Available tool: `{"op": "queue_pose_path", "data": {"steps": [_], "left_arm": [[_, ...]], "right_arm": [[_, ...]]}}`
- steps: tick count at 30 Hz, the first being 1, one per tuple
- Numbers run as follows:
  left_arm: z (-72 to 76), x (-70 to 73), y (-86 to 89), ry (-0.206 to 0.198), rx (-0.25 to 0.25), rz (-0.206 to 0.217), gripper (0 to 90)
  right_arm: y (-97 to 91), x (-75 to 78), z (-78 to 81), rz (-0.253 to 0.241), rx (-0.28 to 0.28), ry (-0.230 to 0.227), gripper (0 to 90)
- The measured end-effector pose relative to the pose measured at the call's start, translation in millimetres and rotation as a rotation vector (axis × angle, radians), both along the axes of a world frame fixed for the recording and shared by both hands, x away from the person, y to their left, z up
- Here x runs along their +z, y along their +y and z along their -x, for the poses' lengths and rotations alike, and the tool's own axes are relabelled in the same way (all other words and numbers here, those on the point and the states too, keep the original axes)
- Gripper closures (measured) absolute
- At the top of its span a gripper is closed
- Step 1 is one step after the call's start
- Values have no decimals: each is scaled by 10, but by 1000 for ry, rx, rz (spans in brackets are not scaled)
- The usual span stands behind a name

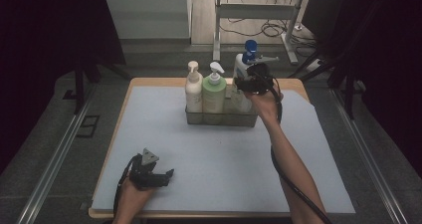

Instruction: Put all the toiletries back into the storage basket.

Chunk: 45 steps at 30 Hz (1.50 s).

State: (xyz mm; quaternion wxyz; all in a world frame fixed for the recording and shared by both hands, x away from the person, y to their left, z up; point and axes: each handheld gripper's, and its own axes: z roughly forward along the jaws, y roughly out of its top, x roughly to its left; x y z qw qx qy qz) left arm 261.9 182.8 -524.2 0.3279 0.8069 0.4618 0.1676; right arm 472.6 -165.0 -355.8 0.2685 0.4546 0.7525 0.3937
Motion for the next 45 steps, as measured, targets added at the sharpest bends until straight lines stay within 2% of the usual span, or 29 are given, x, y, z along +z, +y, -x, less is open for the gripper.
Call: {"op": "queue_pose_path", "data": {"steps": [9, 21, 31, 34, 45], "left_arm": [[0, 0, -1, 0, 0, 0, 121], [0, -1, -1, 0, 1, 2, 121], [0, -1, -2, -1, 1, 2, 121], [1, -1, -2, 0, 1, 1, 121], [1, -1, -1, 0, 1, 1, 121]], "right_arm": [[44, -145, -18, 2, -2, 19, 406], [87, -250, 16, 6, 16, 41, 406], [89, -350, 52, 12, 25, 54, 407], [93, -377, 61, 29, 26, 58, 407], [70, -522, 64, 28, 16, 82, 407]]}}
